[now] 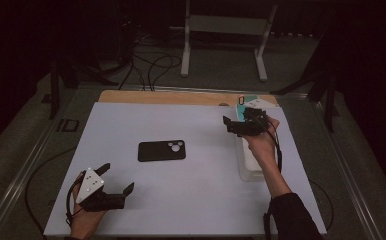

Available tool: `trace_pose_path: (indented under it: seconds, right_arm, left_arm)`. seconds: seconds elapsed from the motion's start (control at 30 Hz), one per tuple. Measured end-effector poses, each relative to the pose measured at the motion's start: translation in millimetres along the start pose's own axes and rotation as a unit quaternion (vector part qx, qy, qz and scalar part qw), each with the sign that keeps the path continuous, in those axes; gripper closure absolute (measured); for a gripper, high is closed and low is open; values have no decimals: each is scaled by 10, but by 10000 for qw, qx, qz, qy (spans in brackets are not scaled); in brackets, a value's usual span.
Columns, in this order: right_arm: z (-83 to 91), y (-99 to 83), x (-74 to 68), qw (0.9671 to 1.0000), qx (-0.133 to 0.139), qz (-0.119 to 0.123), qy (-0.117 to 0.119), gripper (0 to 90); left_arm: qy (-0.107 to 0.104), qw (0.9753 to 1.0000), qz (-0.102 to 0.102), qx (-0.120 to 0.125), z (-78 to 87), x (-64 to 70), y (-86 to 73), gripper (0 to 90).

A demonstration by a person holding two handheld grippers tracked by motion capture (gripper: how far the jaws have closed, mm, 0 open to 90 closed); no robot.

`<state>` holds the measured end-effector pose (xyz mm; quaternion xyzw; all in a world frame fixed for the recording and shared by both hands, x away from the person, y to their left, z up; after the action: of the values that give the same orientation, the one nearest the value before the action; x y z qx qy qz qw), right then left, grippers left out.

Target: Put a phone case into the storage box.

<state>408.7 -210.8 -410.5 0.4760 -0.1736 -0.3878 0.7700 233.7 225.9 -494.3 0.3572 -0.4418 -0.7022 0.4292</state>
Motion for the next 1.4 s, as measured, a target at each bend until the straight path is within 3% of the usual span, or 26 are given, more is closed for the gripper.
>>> trace_pose_path:
  seconds: [0.43,0.8,0.87,0.97,1.1,1.17,1.4]
  right_arm:
    - [248,-262,-280,9987,241,161,416,106]
    - [440,-582,-470,9974,442,306,486,105]
    - [481,-649,-500,9976,448,333,403,105]
    - [552,-774,-517,9972,566,252,420,105]
    - [636,-942,-505,9965,674,332,378,105]
    - [678,-1012,-492,9955,788,256,470,105]
    - [778,-1178,-501,9945,870,265,513,106]
  left_arm:
    - [-21,10000,42,-33,2,-7,-4,0]
    - [9,10000,35,-20,2,-2,4,0]
    - [7,10000,86,-14,5,-11,6,0]
    - [0,9999,131,-3,5,-25,8,0]
    - [-29,9999,142,-3,5,-29,13,0]
    - [-41,9999,125,-13,4,-31,19,0]
    - [-86,9996,255,14,21,-69,40,0]
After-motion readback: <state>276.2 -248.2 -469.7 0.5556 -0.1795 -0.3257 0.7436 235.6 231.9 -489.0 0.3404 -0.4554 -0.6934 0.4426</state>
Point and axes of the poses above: each handheld gripper's, and its own axes: z roughly backward along the jaws, y roughly out of its top, x roughly to its right, the point moved 1 cm from there along -z, roughly forward along the jaws, and after that the axes turned 14 degrees about y, right-handed, at the moved point
